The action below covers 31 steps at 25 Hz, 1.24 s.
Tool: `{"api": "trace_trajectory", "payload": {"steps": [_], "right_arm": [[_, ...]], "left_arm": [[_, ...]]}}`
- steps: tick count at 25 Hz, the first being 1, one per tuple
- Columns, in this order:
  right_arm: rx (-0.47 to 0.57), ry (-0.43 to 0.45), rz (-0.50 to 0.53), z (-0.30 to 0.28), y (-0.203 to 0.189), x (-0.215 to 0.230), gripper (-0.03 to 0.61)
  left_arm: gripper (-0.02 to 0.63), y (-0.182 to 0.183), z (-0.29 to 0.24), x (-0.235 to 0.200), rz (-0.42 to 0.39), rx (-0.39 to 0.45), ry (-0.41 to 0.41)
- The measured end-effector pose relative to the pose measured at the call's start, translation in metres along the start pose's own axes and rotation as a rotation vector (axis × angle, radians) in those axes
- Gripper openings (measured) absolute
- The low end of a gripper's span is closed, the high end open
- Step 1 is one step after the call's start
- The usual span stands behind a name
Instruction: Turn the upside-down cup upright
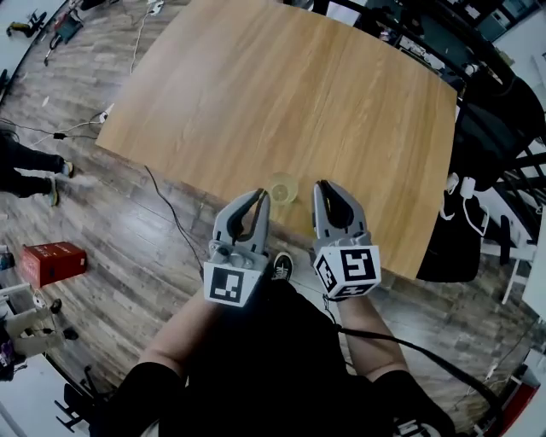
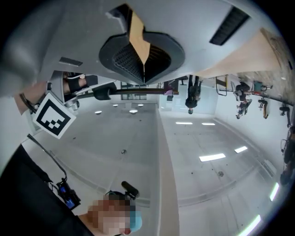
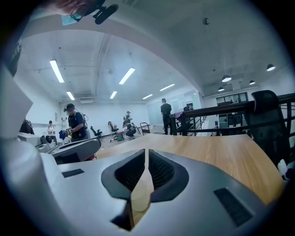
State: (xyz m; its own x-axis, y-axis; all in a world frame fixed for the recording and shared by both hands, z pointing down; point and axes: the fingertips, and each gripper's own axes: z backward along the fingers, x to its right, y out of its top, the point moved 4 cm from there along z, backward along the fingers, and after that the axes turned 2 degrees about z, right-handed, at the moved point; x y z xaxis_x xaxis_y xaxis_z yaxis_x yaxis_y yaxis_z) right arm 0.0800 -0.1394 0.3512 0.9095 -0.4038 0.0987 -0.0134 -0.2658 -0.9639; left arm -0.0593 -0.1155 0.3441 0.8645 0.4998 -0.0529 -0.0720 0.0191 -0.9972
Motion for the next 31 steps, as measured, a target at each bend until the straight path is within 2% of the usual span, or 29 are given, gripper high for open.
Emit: {"api": "trace_trajectory", "payload": {"steps": [1, 3, 7, 11, 18, 23, 31], "right_arm": [[0.016, -0.002, 0.000, 0.008, 0.008, -0.004, 0.029], [0.024, 0.007, -0.004, 0.025, 0.018, -0.014, 0.015], [0.014, 0.027, 0.020, 0.057, 0.033, -0.041, 0.014], [0.018, 0.069, 0.047, 0.084, 0.046, -0.060, 0.014], [0.038, 0.103, 0.081, 0.109, 0.061, -0.064, 0.014], [0.057, 0.125, 0.104, 0.113, 0.070, -0.073, 0.012], [0.062, 0.141, 0.122, 0.116, 0.068, -0.076, 0.012]], "left_arm": [[0.009, 0.009, 0.002, 0.003, 0.003, -0.004, 0.021], [0.009, 0.025, 0.011, 0.012, 0.017, -0.033, 0.043], [0.008, 0.053, 0.040, 0.034, 0.033, -0.087, 0.051], [0.008, 0.076, 0.061, 0.054, 0.031, -0.102, 0.042], [0.008, 0.095, 0.073, 0.066, -0.009, -0.070, 0.033], [0.008, 0.104, 0.076, 0.072, 0.006, -0.047, 0.019], [0.008, 0.103, 0.078, 0.075, 0.021, -0.048, 0.045]]}}
